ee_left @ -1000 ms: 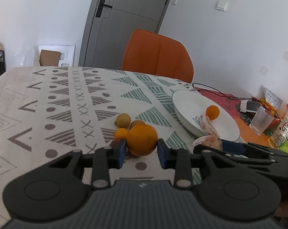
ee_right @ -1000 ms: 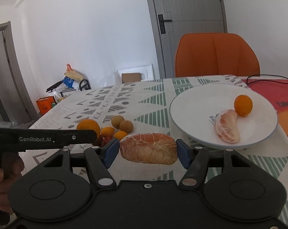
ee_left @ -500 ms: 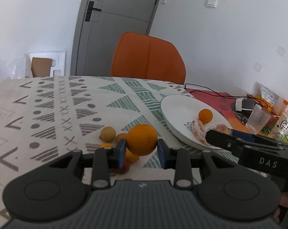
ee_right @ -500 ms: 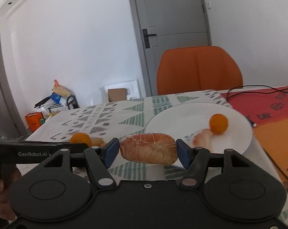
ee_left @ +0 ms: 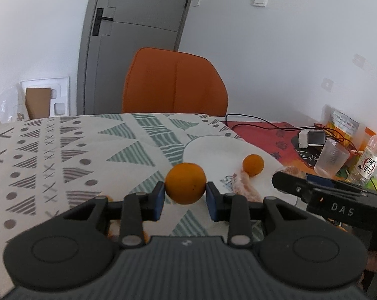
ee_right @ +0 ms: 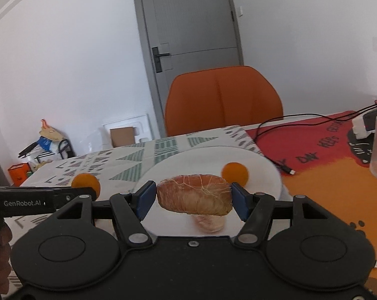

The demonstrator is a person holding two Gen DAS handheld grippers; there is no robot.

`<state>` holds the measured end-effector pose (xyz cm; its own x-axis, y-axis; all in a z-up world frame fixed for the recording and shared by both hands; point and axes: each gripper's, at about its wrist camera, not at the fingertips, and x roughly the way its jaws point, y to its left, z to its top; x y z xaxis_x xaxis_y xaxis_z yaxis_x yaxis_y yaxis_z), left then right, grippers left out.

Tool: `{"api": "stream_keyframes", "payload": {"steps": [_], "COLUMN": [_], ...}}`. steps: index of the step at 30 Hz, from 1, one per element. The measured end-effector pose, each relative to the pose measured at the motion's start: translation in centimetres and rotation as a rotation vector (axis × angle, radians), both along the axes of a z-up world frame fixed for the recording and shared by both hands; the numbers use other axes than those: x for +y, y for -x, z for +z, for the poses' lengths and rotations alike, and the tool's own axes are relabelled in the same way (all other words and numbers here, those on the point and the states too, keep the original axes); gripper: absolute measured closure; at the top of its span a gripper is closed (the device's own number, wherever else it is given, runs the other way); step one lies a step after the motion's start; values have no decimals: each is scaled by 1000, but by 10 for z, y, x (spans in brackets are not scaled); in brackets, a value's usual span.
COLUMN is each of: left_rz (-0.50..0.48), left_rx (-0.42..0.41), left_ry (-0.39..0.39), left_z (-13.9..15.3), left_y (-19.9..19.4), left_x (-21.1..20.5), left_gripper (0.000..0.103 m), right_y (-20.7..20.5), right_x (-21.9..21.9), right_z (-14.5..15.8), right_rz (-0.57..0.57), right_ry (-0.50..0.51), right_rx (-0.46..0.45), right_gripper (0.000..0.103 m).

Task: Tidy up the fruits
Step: 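Carry both fruits to plate and open right gripper over it, then lower large orange onto plate and open left gripper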

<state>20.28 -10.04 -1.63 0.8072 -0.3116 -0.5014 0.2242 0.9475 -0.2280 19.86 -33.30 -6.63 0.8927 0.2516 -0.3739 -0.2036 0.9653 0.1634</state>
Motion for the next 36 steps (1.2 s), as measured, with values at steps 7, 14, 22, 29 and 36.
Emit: {"api": "stream_keyframes", "payload": {"steps": [7,14,22,29,36], "left_rz": [-24,-42,-74,-83,-23], "left_rx": [7,14,17,0,-11], "left_ry": [-7,-2,8,35,18], "left_z": [-3,-7,-9,-5,2], "left_y": [-16,-29,-36,-32,-18], "left_x": [-16,-27,-38,-37,-17], "left_gripper": [70,70,69,65,37], "right_y": [-10,-15,-5,1,3], "right_x": [-8,-13,-17,-19,-15], "right_z": [-5,-4,-6,-8,-11], "right_rz": [-26,-41,-36,-29,-11], "right_ry": [-6,-5,-13,-40,-58], "right_rx": [10,-3,6,30,45], "right_gripper": [41,30,28,28,27]}}
